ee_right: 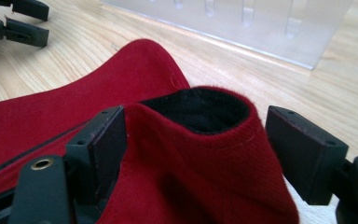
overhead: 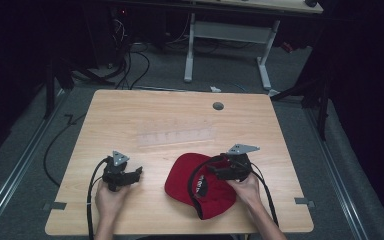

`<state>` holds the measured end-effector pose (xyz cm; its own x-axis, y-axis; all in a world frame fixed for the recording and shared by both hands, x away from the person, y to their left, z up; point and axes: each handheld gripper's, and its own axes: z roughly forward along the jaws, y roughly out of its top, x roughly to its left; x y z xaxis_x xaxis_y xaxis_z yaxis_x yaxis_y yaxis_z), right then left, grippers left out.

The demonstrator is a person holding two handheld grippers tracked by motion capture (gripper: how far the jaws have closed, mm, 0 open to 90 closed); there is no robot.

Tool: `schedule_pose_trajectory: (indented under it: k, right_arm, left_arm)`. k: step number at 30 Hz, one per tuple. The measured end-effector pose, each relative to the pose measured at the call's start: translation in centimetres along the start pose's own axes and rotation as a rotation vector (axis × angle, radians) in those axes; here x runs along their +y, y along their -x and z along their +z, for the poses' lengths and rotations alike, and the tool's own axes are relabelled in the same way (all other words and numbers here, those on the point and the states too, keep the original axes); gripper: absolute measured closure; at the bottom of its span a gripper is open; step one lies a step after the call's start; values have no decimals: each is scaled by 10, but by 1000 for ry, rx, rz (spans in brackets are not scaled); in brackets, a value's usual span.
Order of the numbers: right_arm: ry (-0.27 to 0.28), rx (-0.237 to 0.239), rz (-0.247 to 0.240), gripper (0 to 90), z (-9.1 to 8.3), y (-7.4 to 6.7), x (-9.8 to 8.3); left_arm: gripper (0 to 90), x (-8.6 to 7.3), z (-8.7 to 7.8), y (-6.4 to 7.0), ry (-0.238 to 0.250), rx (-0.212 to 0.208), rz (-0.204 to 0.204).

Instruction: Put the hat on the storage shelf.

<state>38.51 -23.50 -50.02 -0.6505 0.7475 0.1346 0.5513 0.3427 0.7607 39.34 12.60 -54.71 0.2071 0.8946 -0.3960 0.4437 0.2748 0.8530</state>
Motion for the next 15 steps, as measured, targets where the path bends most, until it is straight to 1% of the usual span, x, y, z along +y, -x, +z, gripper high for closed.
schedule_pose_trajectory:
  k: [1,5,9,12,15]
  right_arm:
    - [-11,10,4,226,4,2,-1]
    - [-23,23,8,258,10,4,-3]
    - [-37,57,27,311,15,8,-6]
    - [-41,67,29,372,16,11,-8]
    - [-36,78,21,460,16,12,-10]
  left_arm:
    - [287,0,0,0,0,0,0]
    - [287,0,0,0,0,0,0]
    - [287,0,0,0,0,0,0]
    - [287,0,0,0,0,0,0]
    - [287,0,0,0,1,0,-1]
